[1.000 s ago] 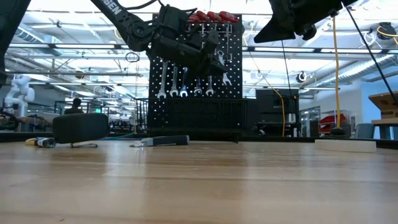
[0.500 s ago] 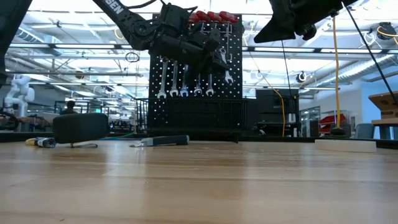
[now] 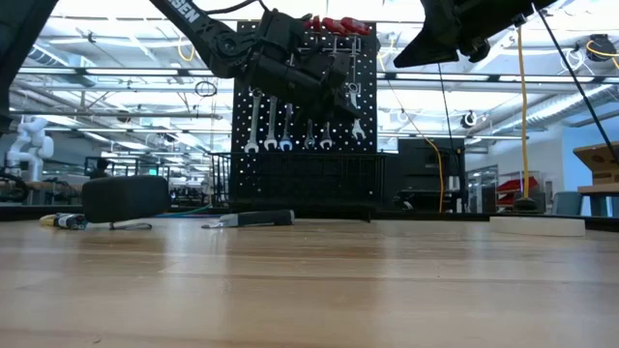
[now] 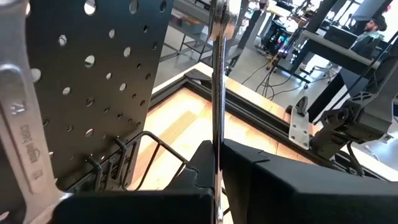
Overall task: Hang tools onto peg board
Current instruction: Hang the wrench on the peg board
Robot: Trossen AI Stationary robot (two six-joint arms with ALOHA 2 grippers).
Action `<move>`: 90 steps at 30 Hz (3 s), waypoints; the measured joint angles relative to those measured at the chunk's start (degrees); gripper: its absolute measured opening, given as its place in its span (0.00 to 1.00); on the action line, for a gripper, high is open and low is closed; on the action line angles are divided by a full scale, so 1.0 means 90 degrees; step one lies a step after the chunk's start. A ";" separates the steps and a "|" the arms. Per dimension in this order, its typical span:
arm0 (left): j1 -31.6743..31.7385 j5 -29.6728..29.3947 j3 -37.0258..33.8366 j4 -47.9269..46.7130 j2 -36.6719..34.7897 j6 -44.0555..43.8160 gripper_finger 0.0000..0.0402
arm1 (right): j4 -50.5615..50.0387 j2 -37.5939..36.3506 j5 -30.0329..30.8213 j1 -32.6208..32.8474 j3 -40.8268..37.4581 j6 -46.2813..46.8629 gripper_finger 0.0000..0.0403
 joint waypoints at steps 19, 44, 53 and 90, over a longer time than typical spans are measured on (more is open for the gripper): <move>-0.0090 -0.0664 -0.0022 -0.0033 -0.0216 0.0108 0.02 | -0.0173 0.0001 -0.0152 0.0066 0.0000 0.0171 0.00; 0.0340 0.0282 -0.0024 -0.0620 -0.0238 -0.0490 0.18 | 0.0049 0.0206 -0.0312 0.0002 0.0000 0.0216 0.00; 0.0342 0.0274 -0.0004 -0.1189 -0.0262 -0.0454 0.26 | 0.0049 0.0206 -0.0314 0.0002 0.0000 0.0216 0.00; -0.0035 0.0357 -0.0050 -0.2802 -0.0744 0.0780 0.27 | 0.0026 0.0206 -0.0476 0.0000 0.0000 0.0214 0.00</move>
